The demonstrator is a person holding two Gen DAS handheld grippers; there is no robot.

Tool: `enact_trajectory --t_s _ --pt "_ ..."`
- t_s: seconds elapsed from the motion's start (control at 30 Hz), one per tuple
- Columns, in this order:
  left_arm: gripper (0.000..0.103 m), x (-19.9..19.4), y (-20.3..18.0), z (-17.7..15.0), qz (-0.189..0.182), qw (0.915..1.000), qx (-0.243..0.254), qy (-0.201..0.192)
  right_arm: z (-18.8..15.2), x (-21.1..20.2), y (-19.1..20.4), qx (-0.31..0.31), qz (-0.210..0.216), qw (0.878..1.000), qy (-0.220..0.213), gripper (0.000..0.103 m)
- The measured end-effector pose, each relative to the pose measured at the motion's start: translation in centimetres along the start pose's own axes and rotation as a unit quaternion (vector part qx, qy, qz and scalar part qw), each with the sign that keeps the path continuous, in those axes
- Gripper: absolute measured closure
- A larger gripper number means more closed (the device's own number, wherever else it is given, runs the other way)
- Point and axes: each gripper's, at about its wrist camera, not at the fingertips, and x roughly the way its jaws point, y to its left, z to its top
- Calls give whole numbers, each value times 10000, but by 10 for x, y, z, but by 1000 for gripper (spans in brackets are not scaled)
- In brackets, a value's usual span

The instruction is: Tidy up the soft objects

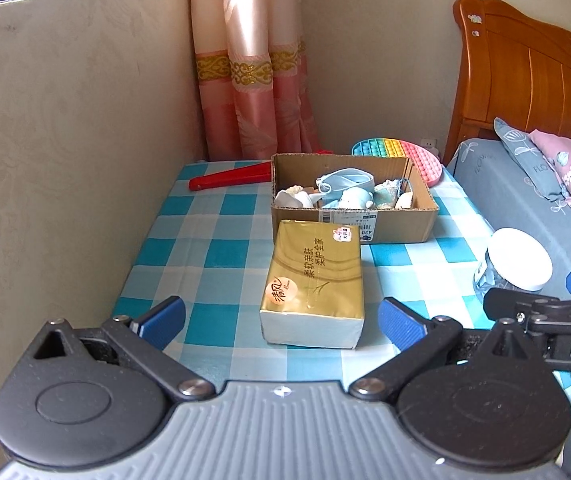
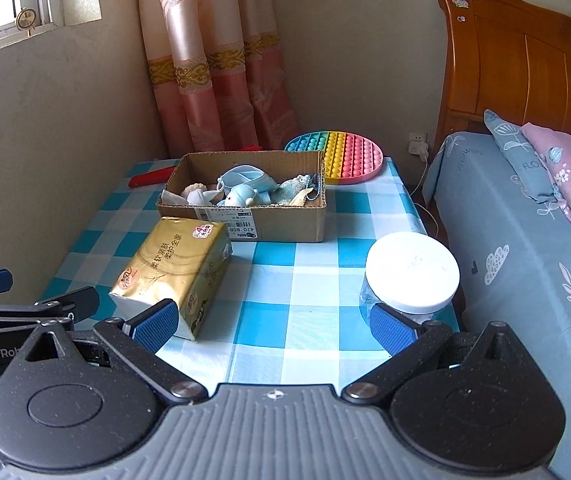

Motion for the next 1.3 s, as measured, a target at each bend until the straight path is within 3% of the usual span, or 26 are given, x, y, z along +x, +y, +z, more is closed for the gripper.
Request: enact_trajectory --t_s 1.3 --pt "1 -2 -1 2 62 10000 -15 -31 -2 -5 1 23 41 10000 -86 0"
